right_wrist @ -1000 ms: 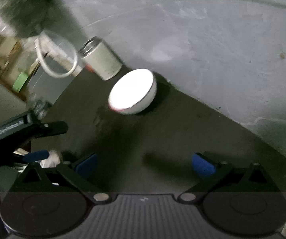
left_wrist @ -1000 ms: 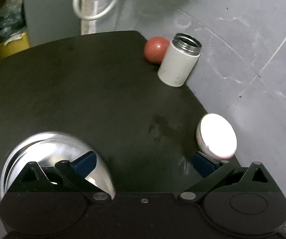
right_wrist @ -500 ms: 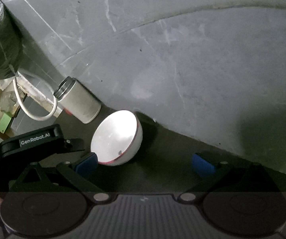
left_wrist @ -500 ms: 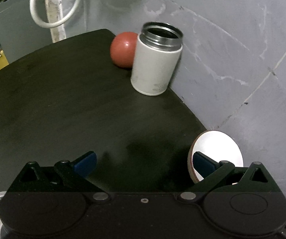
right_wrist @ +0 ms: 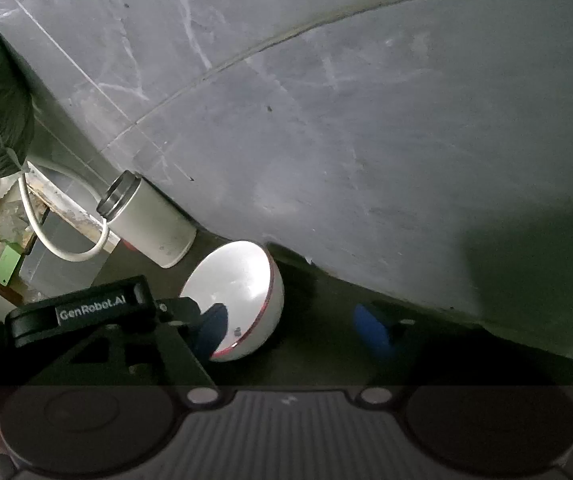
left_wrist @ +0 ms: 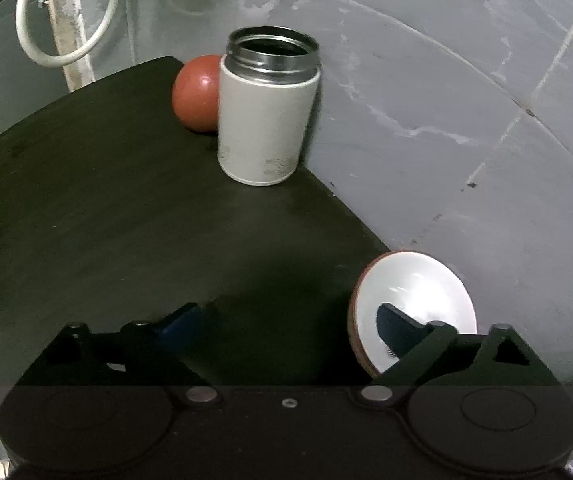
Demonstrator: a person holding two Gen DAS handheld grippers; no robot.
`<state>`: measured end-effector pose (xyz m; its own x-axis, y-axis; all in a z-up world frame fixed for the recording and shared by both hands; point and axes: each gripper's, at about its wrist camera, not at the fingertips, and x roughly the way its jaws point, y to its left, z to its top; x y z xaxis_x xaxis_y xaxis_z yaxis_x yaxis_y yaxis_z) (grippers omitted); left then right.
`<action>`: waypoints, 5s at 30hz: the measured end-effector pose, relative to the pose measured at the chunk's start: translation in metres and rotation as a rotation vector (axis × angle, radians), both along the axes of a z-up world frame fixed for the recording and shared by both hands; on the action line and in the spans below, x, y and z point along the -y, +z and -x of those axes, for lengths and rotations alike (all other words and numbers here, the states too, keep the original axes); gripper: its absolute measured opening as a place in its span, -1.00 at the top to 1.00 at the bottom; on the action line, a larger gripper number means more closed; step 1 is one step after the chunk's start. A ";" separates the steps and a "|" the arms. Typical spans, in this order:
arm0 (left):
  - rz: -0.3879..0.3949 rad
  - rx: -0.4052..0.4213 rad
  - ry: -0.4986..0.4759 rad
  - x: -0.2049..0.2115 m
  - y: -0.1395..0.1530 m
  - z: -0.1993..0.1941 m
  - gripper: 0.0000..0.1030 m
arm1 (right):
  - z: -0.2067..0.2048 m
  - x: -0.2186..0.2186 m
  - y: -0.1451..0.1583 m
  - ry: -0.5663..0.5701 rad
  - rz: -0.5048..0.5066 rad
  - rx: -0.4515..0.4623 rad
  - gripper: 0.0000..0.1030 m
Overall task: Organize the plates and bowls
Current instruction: 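Move both grippers toward the rim of the second red-rimmed white bowl, then close both grippers on the rim of the second white bowl, then carry the second white bowl with both grippers and lower it into the bowl stack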
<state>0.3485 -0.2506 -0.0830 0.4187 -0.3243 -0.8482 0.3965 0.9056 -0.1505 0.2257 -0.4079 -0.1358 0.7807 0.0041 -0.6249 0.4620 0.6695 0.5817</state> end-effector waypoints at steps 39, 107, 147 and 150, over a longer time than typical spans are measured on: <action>0.070 0.001 -0.105 0.005 0.009 0.037 0.81 | -0.015 -0.015 0.008 0.096 0.024 -0.011 0.69; 0.165 -0.022 0.091 -0.186 0.043 0.253 0.76 | 0.172 -0.155 0.068 0.471 0.103 -0.030 0.69; 0.067 -0.046 0.121 -0.170 0.035 0.249 0.69 | 0.163 -0.150 0.067 0.525 0.131 -0.066 0.52; 0.072 -0.051 0.122 -0.170 0.034 0.250 0.68 | 0.163 -0.147 0.067 0.526 0.125 -0.067 0.52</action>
